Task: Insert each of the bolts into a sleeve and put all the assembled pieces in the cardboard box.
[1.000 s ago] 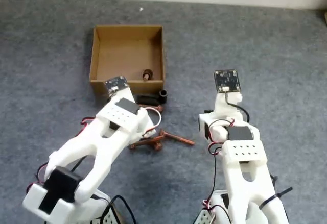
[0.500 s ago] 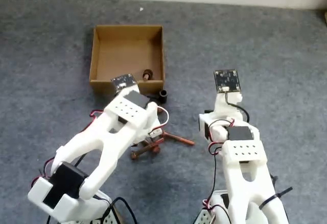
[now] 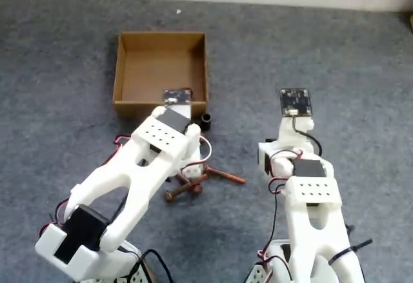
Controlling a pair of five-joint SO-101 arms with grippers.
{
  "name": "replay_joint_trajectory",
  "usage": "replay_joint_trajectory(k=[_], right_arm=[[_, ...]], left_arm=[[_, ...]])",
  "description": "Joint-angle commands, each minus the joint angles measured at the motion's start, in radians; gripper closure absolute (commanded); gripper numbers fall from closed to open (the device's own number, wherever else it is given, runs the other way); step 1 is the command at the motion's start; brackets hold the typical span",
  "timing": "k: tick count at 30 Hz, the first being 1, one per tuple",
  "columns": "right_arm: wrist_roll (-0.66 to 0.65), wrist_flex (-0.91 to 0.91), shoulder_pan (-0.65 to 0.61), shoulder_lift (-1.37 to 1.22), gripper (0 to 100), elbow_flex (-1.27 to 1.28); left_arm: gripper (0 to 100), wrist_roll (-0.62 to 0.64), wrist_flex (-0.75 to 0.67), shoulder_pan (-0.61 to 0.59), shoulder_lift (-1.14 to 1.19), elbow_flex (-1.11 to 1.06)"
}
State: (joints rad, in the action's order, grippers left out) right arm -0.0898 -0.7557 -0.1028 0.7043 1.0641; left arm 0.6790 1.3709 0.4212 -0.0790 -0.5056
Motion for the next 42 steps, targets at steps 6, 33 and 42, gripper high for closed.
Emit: replay_joint_trajectory(k=[6, 33, 42], right_arm=[[0.005, 0.03, 0.024, 0.038, 99.5, -0.019], [0.003, 0.03, 0.025, 0.038, 99.5, -0.019], [0.003, 0.03, 0.025, 0.038, 99.5, -0.019]], left_arm=[[82, -0.324, 0.011, 0.004, -0.005, 0.045], [82, -1.807, -0.152, -0.119, 0.007, -0.035], [82, -1.881, -0.238, -0.11, 0.007, -0.079]])
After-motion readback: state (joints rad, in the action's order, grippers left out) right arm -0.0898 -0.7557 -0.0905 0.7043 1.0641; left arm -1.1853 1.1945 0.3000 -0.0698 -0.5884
